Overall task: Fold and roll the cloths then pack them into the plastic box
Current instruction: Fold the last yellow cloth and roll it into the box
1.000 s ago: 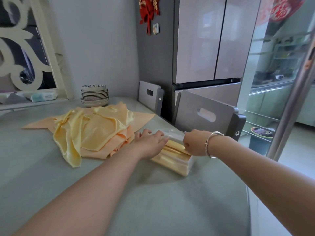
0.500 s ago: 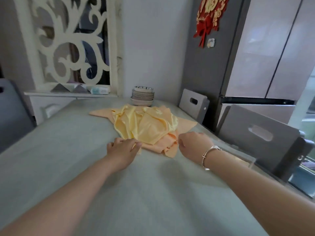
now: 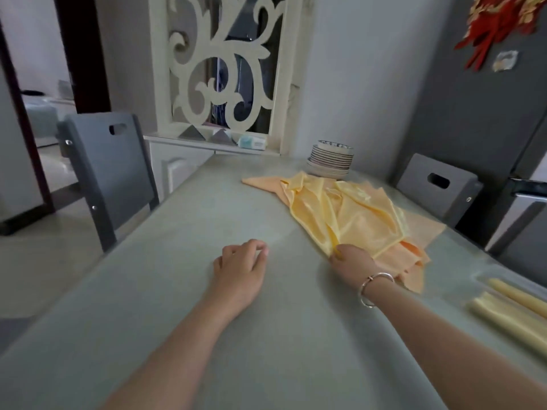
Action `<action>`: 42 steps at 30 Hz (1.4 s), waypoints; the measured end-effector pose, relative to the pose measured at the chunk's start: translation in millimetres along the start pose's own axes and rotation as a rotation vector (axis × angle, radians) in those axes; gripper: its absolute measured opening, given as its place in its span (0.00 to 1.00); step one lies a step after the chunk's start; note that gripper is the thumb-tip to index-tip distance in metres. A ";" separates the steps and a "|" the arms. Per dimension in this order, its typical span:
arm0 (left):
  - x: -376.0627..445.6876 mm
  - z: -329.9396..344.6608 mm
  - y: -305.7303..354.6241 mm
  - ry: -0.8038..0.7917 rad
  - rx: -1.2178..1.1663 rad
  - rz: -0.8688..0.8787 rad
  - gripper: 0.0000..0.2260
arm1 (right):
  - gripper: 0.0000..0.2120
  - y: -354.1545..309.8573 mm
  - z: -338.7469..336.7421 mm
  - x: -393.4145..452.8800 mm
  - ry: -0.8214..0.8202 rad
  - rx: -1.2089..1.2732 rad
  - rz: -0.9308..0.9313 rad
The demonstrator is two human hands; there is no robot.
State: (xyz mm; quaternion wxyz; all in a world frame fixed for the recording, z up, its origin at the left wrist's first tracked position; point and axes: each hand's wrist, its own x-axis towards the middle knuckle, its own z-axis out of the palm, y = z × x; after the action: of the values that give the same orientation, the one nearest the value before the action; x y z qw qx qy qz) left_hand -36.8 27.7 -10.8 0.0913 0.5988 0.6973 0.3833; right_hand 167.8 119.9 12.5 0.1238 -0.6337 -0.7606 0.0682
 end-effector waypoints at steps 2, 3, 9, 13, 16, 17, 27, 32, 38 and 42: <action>1.3 -1.1 0.0 0.014 -0.049 0.000 0.12 | 0.08 -6.6 1.0 0.1 0.047 0.138 -0.030; 2.0 -1.7 -0.8 0.022 -0.075 0.000 0.11 | 0.10 -11.7 0.0 -4.0 0.078 0.235 -0.040; -3.2 -4.4 -0.9 0.070 -0.144 0.067 0.11 | 0.14 -31.3 -17.9 -58.7 0.043 0.788 -0.035; -18.4 -7.1 7.2 0.057 -0.165 0.255 0.10 | 0.13 -19.6 -32.3 -100.1 -0.034 0.797 -0.113; -30.2 -4.4 20.9 -0.043 -0.190 0.369 0.11 | 0.12 -3.4 -34.9 -120.0 -0.014 0.757 -0.112; -33.0 -2.4 25.0 -0.063 -0.193 0.398 0.11 | 0.11 0.2 -32.1 -122.9 0.015 0.740 -0.108; -43.6 7.9 34.1 -0.043 0.034 0.351 0.07 | 0.14 11.9 -16.7 -133.2 -0.060 0.670 -0.035; -40.6 11.5 39.5 -0.036 0.057 0.381 0.13 | 0.21 3.2 -13.7 -136.4 -0.141 0.387 -0.296; -20.4 21.6 35.2 -0.040 0.252 0.429 0.18 | 0.24 6.5 -8.1 -134.3 -0.164 0.436 -0.350; -3.6 25.1 32.3 -0.023 0.318 0.438 0.07 | 0.23 8.7 -6.0 -130.2 -0.091 0.378 -0.348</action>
State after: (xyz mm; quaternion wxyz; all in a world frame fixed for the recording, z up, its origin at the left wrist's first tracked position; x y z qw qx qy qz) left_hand 3.6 34.7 -8.5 -0.0811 0.7465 0.6014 0.2729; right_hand 199.3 -6.6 2.8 0.2156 -0.4550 -0.8367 0.2155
